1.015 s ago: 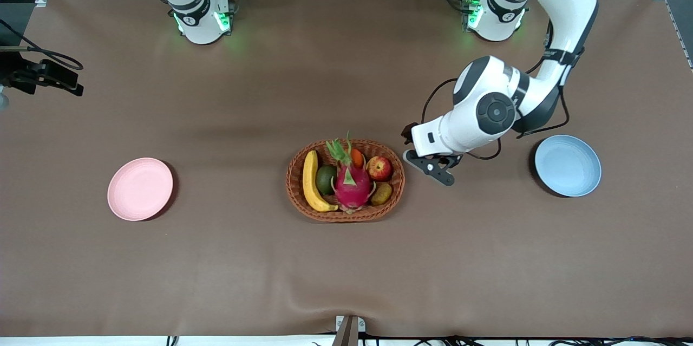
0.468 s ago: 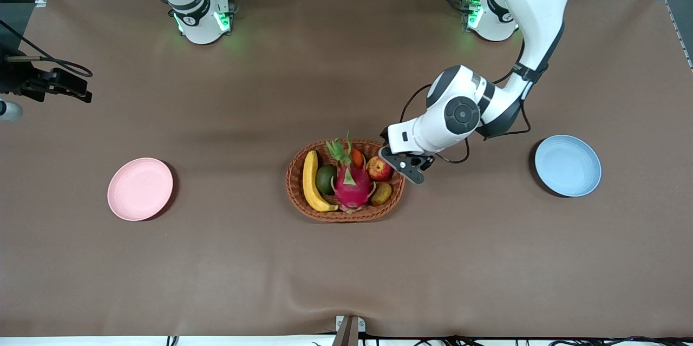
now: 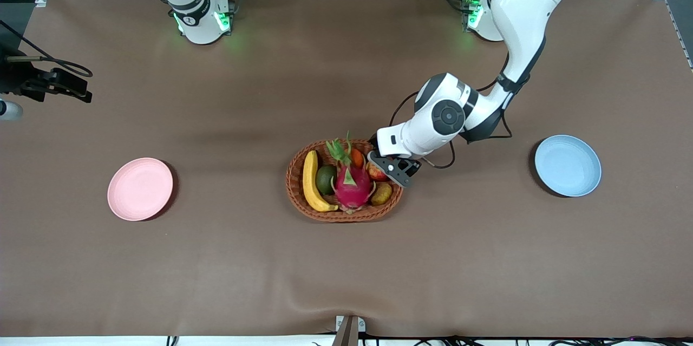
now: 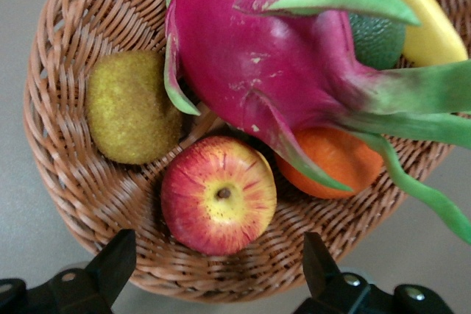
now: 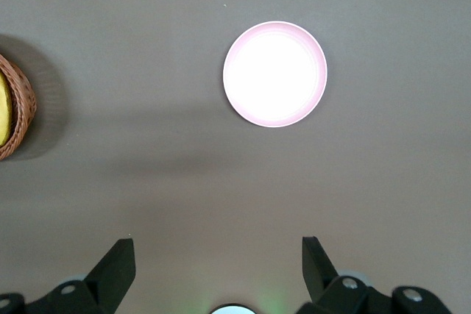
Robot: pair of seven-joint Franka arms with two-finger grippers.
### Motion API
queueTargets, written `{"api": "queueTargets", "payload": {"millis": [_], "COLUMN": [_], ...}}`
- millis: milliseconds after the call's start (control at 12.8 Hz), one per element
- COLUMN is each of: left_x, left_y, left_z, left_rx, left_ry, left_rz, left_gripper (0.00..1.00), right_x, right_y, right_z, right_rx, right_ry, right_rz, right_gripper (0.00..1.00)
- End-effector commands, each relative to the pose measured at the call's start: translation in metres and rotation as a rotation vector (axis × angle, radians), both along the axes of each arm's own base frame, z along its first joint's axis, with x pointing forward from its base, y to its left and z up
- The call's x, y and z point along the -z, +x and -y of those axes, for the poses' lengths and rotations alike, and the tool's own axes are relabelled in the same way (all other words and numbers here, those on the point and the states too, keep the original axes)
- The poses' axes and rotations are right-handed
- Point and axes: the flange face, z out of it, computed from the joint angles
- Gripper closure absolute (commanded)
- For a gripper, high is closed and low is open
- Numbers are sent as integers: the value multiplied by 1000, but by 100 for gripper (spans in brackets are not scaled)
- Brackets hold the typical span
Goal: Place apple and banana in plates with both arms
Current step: 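Lower the left gripper and close it on the red apple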
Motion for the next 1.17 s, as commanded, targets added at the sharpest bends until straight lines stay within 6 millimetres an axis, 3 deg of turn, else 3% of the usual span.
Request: {"api": "queueTargets", "payload": {"millis": [0,234,624,859,937,1093], "left_x": [-5,16,21,23,26,21], "left_y": [5,4,7,10,9,11], "left_z": [5,12,14,10,10,10], "left_rx": [12,9,27,56,56,55], "left_ry": [1,-13,-1,28,30,27], "left_rz": [32,47,67,92,88,98], "left_gripper": [0,0,0,19,31,45], "right_x": [-4,-3,-3,2,3,7], "right_y": [4,4,5,7,8,9], "right_z": [-3,-4,-5,-5,-5,-12], "right_rx": [3,0,-2,-2,-3,-6], "right_ry": [-6,-6,-6,-5,-5,44], "right_rz": [5,5,3,-4,-7,-14], "right_gripper": [0,0,0,0,0,0]}}
